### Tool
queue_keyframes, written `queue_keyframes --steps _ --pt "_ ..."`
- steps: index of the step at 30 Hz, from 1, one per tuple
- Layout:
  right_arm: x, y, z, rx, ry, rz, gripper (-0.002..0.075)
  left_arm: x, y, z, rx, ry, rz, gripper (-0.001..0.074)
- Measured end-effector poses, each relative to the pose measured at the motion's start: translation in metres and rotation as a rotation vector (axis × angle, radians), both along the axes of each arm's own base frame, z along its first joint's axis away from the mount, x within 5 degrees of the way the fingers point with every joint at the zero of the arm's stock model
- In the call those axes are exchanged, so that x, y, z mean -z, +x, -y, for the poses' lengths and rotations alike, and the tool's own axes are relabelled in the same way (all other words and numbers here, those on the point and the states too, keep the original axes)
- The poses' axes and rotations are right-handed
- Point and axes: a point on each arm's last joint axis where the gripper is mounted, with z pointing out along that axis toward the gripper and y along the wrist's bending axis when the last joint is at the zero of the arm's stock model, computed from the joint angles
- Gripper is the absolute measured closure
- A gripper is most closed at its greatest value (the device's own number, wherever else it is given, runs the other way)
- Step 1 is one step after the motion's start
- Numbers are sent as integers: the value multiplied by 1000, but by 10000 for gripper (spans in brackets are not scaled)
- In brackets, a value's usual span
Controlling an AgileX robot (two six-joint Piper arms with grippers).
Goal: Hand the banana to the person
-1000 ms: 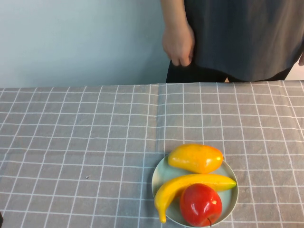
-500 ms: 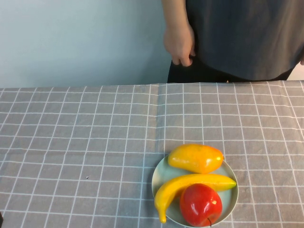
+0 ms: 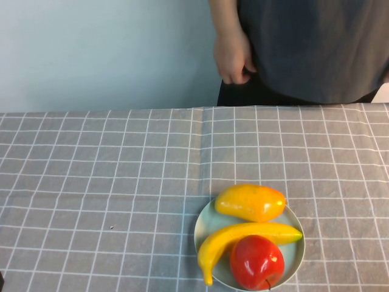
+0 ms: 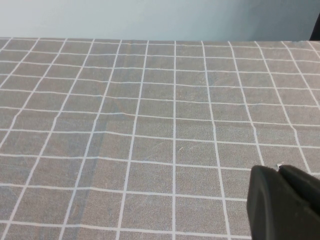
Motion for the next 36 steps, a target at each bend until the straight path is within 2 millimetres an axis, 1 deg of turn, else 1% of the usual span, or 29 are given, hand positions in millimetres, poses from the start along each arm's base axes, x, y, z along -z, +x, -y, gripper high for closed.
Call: queue_keyframes --steps 3,5,9,13,15,19,22,24,27,29,31,33,36 --pt "0 0 0 -1 -5 3 735 0 0 0 0 0 0 737" --pt "-2 1 -1 -4 40 22 735 0 0 0 0 0 0 737" --pt "-8 2 -6 -8 232 97 735 0 0 0 0 0 0 738" --pt "-15 4 -10 3 502 179 735 0 0 0 0 0 0 737" --pt "-19 4 -11 12 608 213 735 0 0 0 0 0 0 737" --pt "-23 5 -10 28 708 266 735 0 0 0 0 0 0 737" --pt "-23 4 -11 27 752 257 735 0 0 0 0 0 0 737" --pt "-23 4 -14 9 765 217 735 0 0 0 0 0 0 737" --pt "-38 1 -21 -50 753 144 735 0 0 0 0 0 0 737" --pt "-56 2 -25 -90 707 64 735 0 0 0 0 0 0 737" --pt "-72 5 -29 -129 643 -54 735 0 0 0 0 0 0 737" --pt "-91 10 -32 -163 575 -175 735 0 0 0 0 0 0 737" --pt "-111 24 -34 -206 460 -389 735 0 0 0 0 0 0 737"
